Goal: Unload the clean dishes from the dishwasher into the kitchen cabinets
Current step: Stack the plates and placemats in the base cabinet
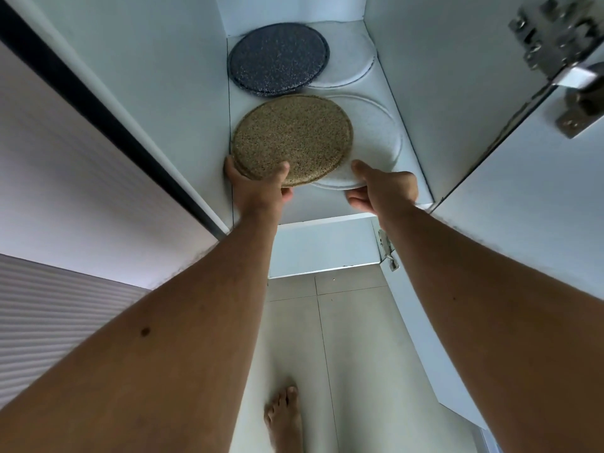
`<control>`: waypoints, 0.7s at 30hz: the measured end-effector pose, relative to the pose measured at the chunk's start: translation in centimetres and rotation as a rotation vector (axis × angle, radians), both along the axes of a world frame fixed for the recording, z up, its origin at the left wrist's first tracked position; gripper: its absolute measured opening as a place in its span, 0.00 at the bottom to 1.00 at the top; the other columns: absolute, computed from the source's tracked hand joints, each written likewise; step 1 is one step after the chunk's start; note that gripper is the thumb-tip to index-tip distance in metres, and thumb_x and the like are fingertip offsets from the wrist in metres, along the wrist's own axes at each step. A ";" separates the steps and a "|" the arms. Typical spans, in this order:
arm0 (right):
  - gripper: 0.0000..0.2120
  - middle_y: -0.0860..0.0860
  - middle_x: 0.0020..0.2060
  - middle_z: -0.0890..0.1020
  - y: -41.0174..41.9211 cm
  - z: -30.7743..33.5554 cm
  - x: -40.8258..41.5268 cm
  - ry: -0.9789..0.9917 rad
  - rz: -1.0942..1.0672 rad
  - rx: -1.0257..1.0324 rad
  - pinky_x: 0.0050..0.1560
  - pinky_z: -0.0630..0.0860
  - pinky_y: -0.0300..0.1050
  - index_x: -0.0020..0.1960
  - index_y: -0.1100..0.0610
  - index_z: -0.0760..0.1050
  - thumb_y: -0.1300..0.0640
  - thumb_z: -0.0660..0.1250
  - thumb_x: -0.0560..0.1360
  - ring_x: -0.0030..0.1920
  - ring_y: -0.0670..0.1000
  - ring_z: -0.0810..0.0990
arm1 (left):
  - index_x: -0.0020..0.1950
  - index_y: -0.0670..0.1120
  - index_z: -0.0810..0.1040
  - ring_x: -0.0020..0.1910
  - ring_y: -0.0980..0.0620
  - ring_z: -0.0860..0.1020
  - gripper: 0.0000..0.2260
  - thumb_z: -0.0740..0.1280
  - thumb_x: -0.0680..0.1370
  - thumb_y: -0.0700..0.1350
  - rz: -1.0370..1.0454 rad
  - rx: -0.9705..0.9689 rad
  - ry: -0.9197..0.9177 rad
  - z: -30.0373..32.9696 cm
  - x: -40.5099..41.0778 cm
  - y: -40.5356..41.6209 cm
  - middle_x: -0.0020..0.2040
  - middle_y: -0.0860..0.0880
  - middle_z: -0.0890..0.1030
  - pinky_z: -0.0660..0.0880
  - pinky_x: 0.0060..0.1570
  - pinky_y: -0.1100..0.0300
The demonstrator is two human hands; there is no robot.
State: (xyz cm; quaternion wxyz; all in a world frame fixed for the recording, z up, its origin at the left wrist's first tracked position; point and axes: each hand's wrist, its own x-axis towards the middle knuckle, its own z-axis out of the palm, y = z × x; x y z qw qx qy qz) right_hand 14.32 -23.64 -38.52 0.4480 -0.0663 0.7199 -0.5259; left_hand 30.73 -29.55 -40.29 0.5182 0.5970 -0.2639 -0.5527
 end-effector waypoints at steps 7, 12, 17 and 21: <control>0.31 0.64 0.43 0.83 -0.4 -0.1 -0.4 0.080 0.017 0.017 0.26 0.81 0.54 0.59 0.62 0.67 0.52 0.81 0.67 0.28 0.60 0.84 | 0.75 0.50 0.62 0.34 0.46 0.83 0.38 0.77 0.71 0.50 -0.005 -0.038 -0.260 -0.6 0.4 -0.1 0.68 0.50 0.70 0.79 0.25 0.54; 0.29 0.66 0.40 0.83 -0.7 -0.2 -0.3 0.137 0.011 0.020 0.29 0.82 0.59 0.57 0.59 0.62 0.51 0.78 0.70 0.28 0.62 0.84 | 0.68 0.51 0.63 0.45 0.44 0.81 0.46 0.84 0.58 0.55 -0.052 0.092 -0.307 1.3 -0.4 0.0 0.64 0.47 0.73 0.77 0.22 0.56; 0.25 0.62 0.35 0.80 -0.7 -0.3 -0.1 0.188 -0.030 0.017 0.31 0.82 0.60 0.53 0.57 0.58 0.51 0.74 0.75 0.28 0.62 0.83 | 0.65 0.49 0.62 0.36 0.46 0.77 0.47 0.84 0.54 0.59 -0.149 0.138 -0.421 2.1 -0.7 -0.2 0.58 0.43 0.78 0.74 0.22 0.59; 0.22 0.60 0.33 0.77 -0.6 -0.1 0.1 0.190 -0.053 0.027 0.32 0.82 0.60 0.52 0.57 0.56 0.52 0.71 0.77 0.28 0.64 0.83 | 0.64 0.49 0.64 0.36 0.44 0.83 0.56 0.78 0.44 0.71 -0.081 0.077 -0.599 1.7 -0.3 0.2 0.52 0.49 0.79 0.79 0.24 0.48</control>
